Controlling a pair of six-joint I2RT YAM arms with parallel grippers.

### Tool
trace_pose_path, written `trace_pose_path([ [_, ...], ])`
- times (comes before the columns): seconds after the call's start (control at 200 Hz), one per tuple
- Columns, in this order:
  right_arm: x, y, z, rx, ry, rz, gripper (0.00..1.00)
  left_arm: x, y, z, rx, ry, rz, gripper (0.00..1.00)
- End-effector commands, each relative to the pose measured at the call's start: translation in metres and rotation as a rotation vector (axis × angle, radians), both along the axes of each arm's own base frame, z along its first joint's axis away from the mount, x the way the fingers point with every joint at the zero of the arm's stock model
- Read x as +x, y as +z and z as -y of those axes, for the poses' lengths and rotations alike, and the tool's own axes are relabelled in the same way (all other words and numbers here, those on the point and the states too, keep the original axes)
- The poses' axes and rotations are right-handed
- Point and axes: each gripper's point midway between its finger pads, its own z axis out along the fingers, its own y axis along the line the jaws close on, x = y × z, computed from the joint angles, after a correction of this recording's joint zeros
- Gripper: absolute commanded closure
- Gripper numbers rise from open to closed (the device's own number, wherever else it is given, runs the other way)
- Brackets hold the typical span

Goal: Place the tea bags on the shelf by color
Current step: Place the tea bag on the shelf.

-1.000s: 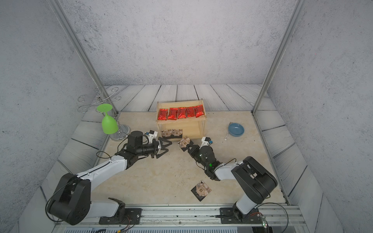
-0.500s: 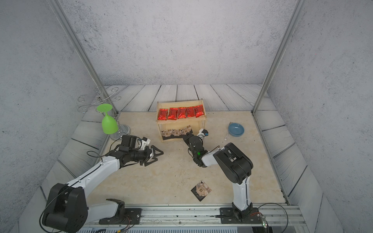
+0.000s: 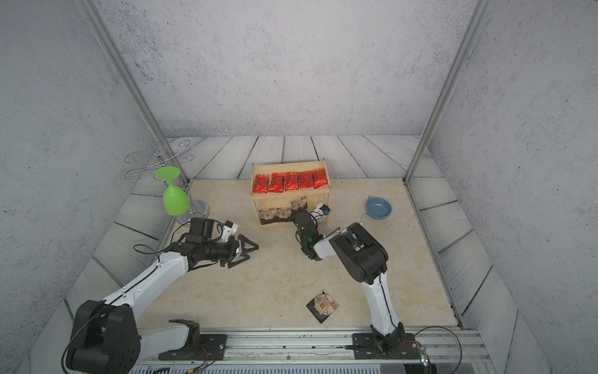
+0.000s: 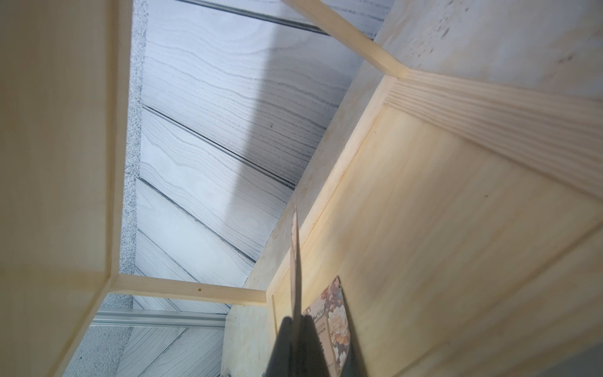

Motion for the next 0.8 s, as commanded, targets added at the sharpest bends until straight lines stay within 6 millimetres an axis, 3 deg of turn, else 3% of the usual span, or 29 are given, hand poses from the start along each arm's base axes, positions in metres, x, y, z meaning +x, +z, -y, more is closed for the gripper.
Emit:
trace_pose_path([
  [0.0,0.005,-0.012,0.001,0.008,-0.02,-0.025,1.0,-0.003,-0.004,-0.002,-0.011,-0.01,-0.012,0.22],
  [0.3,0.005,-0.029,-0.003,0.013,-0.011,-0.061,1.0,-0.002,-0.006,-0.003,-0.022,-0.004,-0.018,0.22],
  [0.57,0.003,-0.038,-0.005,0.018,-0.004,-0.083,0.94,-0.001,-0.007,-0.004,-0.031,0.002,-0.029,0.23],
  [0.796,-0.003,-0.035,-0.011,0.01,0.028,-0.103,0.8,0.0,-0.008,-0.004,-0.04,0.007,-0.033,0.23],
])
